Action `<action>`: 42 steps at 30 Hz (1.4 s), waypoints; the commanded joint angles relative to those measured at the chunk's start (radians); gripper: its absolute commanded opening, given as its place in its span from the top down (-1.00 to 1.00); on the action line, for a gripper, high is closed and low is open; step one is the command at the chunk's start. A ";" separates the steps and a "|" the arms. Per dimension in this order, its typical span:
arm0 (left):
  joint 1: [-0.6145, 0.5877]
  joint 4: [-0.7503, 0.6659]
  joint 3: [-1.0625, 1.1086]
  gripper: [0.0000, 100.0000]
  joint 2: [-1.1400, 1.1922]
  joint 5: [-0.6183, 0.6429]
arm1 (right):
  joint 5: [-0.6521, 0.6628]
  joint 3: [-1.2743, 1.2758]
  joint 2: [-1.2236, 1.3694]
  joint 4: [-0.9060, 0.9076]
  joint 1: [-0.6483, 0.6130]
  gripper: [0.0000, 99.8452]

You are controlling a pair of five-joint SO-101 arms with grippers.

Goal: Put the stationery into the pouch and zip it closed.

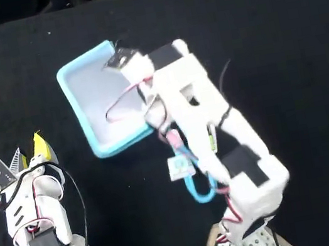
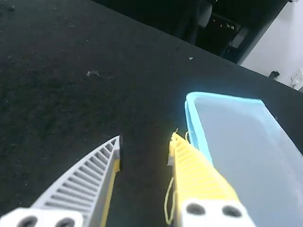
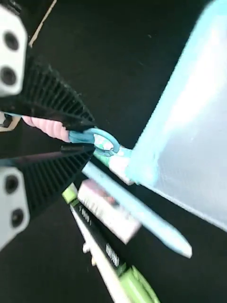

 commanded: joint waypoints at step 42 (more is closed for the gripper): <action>0.013 -0.015 0.021 0.65 -0.002 0.006 | 0.002 1.053 -0.601 -0.624 0.160 0.98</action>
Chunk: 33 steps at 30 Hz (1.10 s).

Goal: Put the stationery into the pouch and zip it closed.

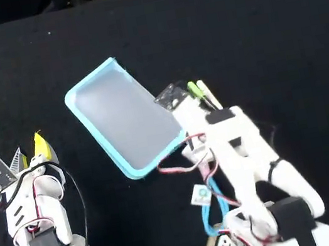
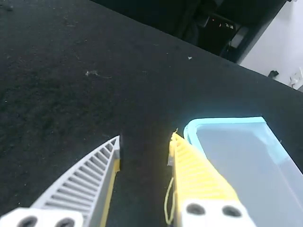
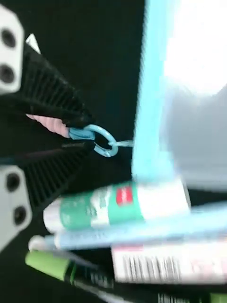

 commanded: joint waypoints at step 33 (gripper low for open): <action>0.010 -0.017 0.021 0.65 -0.002 0.006 | -0.124 0.193 -0.176 -0.153 -0.089 0.53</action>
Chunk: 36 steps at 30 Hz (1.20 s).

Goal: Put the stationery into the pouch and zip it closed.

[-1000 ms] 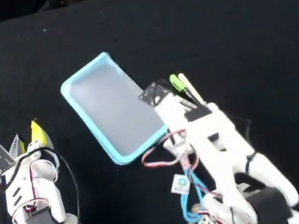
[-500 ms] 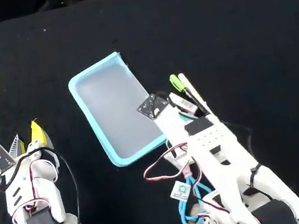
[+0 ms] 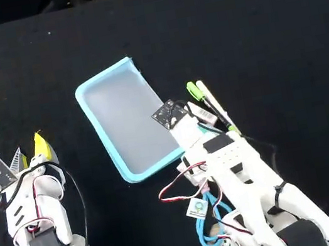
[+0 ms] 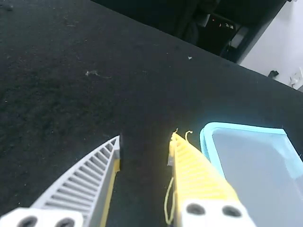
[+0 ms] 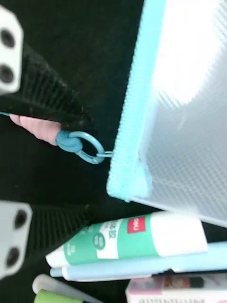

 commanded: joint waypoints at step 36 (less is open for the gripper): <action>0.266 0.025 0.021 0.65 -0.002 -0.207 | 0.209 -0.437 -0.484 0.296 -0.011 0.98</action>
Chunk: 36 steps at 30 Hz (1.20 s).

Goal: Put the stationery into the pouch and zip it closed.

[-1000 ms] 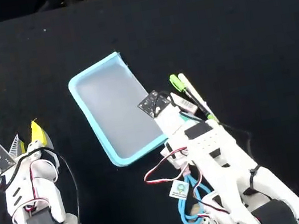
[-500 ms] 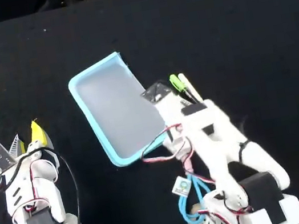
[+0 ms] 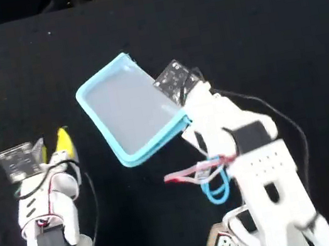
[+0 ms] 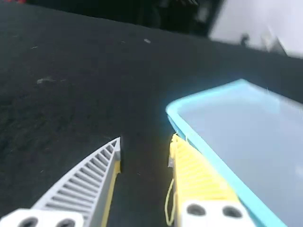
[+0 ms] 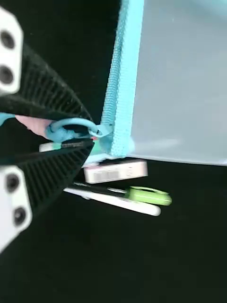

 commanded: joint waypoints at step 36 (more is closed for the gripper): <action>0.311 0.048 0.021 0.65 0.000 -0.074 | -0.196 0.300 -0.289 -0.606 -0.508 0.98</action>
